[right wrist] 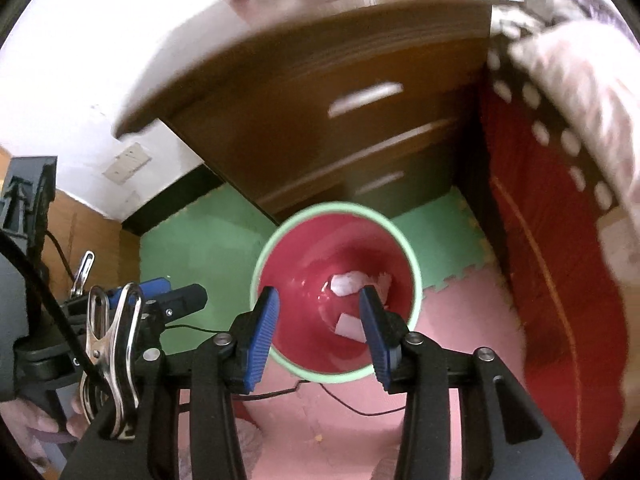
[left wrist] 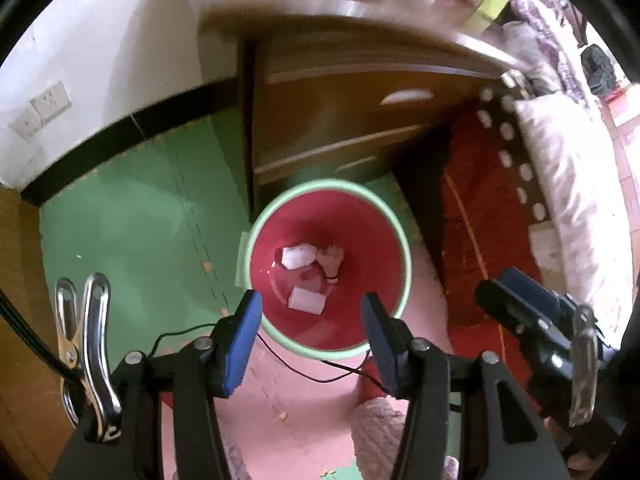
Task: Collect trash
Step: 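Raise both open tools from the bucket toward the nightstand top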
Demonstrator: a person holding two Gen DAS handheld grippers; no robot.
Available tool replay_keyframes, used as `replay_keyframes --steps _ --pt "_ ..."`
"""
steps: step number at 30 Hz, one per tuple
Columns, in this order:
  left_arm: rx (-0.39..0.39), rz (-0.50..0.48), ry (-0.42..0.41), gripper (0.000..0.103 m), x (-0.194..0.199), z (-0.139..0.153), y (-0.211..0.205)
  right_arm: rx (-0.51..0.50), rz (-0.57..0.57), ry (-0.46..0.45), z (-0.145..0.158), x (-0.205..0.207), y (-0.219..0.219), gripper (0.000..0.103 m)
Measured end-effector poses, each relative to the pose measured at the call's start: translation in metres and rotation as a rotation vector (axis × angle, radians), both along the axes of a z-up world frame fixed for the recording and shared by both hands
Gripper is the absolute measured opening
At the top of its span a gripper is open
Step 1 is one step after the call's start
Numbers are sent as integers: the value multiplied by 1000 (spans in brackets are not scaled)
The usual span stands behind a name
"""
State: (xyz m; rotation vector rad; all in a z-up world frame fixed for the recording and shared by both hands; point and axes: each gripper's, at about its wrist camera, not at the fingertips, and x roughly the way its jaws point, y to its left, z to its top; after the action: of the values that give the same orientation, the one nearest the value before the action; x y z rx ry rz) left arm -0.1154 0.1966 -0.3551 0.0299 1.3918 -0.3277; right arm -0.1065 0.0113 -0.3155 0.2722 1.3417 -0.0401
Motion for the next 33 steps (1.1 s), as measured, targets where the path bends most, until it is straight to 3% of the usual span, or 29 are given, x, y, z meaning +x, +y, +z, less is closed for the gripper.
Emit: replay_keyframes --steps 4,9,12,20,29,33 --pt "22 2 -23 54 -2 25 -9 -4 49 -25 28 -1 1 43" --pt "81 42 -37 54 -10 16 -15 20 71 -2 22 -6 -9 43" --pt "131 98 -15 54 -14 -11 -13 16 106 42 -7 -7 -19 43" --pt "177 193 53 54 6 -94 10 -61 121 159 -91 -1 -42 43" --pt "226 178 103 55 43 -181 36 -137 17 257 -180 2 -59 43" --pt "222 158 128 55 49 -211 33 -123 -26 289 -211 5 -68 43"
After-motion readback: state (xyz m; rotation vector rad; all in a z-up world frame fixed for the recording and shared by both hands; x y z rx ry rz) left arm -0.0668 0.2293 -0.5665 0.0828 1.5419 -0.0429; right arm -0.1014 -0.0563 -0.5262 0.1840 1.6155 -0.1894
